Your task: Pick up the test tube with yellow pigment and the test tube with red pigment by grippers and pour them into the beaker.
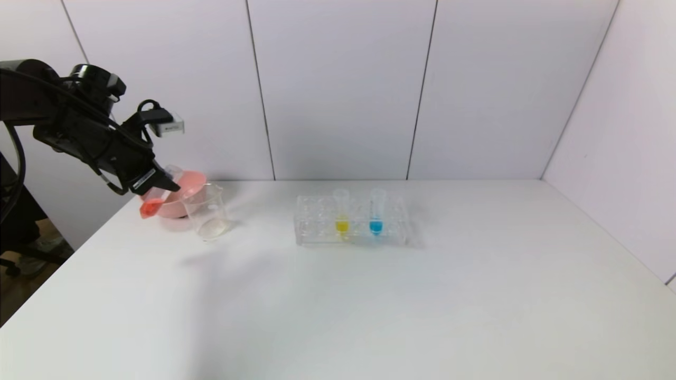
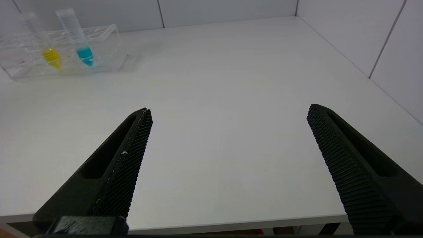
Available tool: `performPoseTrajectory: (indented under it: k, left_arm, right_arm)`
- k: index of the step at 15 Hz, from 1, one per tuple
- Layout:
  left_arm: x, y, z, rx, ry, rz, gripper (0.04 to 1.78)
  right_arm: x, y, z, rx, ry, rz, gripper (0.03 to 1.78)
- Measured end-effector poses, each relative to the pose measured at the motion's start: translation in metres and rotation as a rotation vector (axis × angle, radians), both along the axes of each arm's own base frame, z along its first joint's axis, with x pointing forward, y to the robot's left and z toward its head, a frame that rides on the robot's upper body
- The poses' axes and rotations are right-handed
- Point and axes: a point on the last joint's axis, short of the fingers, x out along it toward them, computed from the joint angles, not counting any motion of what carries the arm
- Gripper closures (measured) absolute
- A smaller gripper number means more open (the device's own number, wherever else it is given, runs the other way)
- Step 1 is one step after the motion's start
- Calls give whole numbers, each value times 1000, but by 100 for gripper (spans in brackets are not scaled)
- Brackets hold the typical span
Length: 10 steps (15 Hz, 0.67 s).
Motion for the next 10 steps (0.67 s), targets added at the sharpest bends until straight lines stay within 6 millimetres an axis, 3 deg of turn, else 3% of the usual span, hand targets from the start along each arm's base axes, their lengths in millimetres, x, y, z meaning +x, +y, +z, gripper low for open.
performPoseTrajectory:
  k: [10]
  left_arm:
    - [16, -17, -9, 288, -12, -9, 138]
  right_arm:
    - [0, 0, 0, 0, 0, 0, 10]
